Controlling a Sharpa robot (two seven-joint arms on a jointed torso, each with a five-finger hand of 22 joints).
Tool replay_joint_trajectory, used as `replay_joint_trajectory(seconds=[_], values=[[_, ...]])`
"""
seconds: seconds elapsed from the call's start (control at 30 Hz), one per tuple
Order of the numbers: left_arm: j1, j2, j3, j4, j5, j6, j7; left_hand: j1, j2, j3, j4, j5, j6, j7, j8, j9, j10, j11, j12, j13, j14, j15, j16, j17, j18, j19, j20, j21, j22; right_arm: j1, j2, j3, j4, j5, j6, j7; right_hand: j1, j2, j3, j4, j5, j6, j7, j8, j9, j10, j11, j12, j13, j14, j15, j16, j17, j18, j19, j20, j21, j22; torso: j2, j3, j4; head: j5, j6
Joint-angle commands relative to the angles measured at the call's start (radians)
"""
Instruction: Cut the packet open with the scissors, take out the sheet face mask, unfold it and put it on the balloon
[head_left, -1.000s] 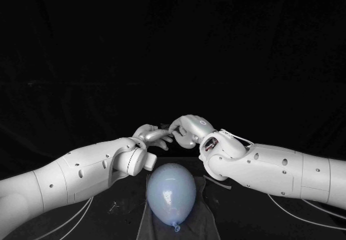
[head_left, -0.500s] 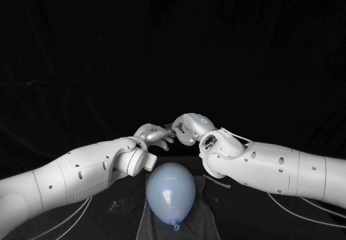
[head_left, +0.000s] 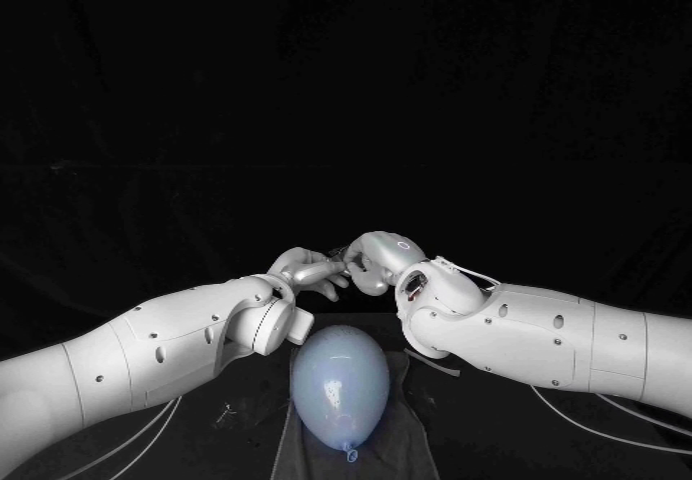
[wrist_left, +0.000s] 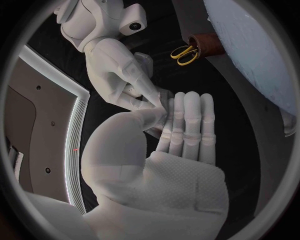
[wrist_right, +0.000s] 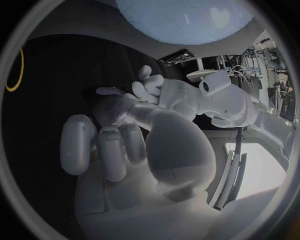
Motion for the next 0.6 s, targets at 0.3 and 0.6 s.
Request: replay_joint_trajectory(seconds=[0.3, 0.6], values=[[0.002, 0.002, 0.002, 0.012, -0.066, -0.005, 0.035, 0.014, 0.037, 0.027, -0.025, 0.003, -0.036, 0.044, 0.040, 0.031, -0.261, 0.075, -0.091, -0.032, -0.231, 0.073, -0.106, -0.061, -0.035, -0.156, 0.070, -0.109, -0.051, 0.001, 0.004, 0.000, 0.000, -0.013, 0.076, -0.064, 0.035, -0.019, -0.012, -0.031, -0.004, -0.026, 0.007, -0.027, -0.017, 0.016, 0.013, -0.009, 0.153, 0.104, 0.014, 0.002, 0.251, -0.007, -0.005, 0.013, -0.011, 0.049, 0.000, -0.0004, 0.0006, -0.002, 0.002], [0.002, 0.000, 0.002, 0.010, -0.063, -0.007, 0.031, 0.028, 0.035, 0.034, -0.040, 0.003, -0.043, 0.055, 0.058, 0.040, -0.281, 0.085, -0.110, -0.053, -0.232, 0.081, -0.094, -0.069, -0.025, -0.153, 0.079, -0.112, -0.054, 0.004, -0.013, 0.001, 0.022, -0.029, 0.005, -0.082, 0.047, -0.018, -0.004, -0.048, 0.022, -0.015, 0.012, -0.034, -0.028, 0.014, 0.017, -0.009, 0.153, 0.104, 0.017, 0.002, 0.252, -0.007, -0.004, 0.017, -0.010, 0.051, -0.001, 0.0002, -0.0002, -0.004, 0.004]])
